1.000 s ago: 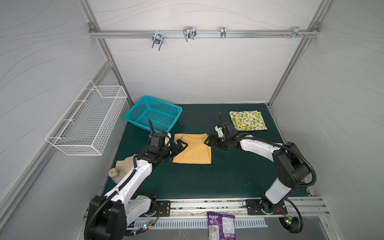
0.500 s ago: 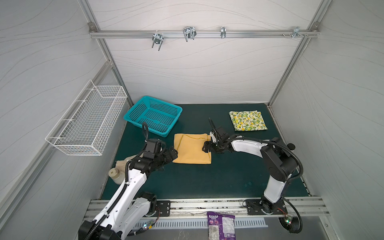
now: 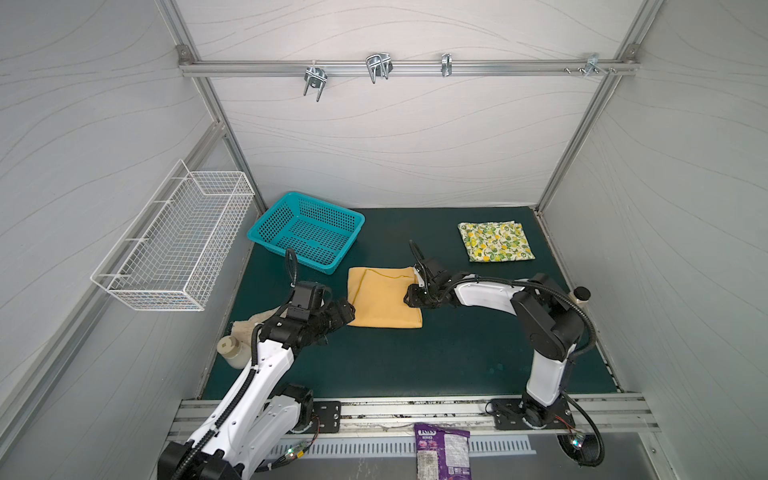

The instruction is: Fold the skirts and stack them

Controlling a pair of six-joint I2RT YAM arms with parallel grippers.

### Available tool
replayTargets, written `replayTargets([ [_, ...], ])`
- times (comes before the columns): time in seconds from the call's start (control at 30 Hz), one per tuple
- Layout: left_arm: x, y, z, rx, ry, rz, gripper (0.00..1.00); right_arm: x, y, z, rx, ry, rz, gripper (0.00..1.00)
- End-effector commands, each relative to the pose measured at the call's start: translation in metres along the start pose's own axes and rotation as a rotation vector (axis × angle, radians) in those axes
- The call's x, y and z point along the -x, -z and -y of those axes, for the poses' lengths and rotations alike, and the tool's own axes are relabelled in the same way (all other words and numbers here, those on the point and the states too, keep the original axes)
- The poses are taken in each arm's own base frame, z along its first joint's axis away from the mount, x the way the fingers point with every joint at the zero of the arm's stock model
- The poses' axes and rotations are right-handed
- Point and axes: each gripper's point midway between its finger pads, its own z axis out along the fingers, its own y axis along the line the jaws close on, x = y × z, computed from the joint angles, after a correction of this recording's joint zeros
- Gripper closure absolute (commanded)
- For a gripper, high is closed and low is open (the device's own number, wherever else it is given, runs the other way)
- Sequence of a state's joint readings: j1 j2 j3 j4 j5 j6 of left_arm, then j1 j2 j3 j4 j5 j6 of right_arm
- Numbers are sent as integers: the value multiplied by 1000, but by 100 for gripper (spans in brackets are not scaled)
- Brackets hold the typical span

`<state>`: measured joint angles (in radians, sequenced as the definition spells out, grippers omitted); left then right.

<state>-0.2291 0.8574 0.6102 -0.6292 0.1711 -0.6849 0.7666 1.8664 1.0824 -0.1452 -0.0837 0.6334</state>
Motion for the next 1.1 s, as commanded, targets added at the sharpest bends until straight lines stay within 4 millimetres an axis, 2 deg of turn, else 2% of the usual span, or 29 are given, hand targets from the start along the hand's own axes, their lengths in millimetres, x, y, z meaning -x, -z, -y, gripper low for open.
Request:
replayTargets([
  [0.0, 5, 1, 5, -28, -3, 24, 2, -26, -15, 17, -67, -20, -92, 74],
  [0.17, 4, -3, 8, -46, 5, 17, 2, -19, -15, 13, -63, 4, -96, 92],
  [0.3, 6, -5, 11, -65, 7, 22, 2, -8, -10, 10, -87, 40, -100, 100],
  [0.53, 11, -6, 22, -128, 5, 43, 2, 23, 4, 18, -220, 161, -75, 100],
  [0.63, 13, -8, 26, -145, 4, 49, 2, 40, 16, 23, -260, 184, -51, 100],
  [0.93, 21, -19, 37, -183, -15, 40, 2, 101, 71, 45, -400, 257, 19, 100],
  [1.07, 21, -27, 44, -211, -14, 8, 2, 129, 95, 63, -493, 277, 44, 100],
])
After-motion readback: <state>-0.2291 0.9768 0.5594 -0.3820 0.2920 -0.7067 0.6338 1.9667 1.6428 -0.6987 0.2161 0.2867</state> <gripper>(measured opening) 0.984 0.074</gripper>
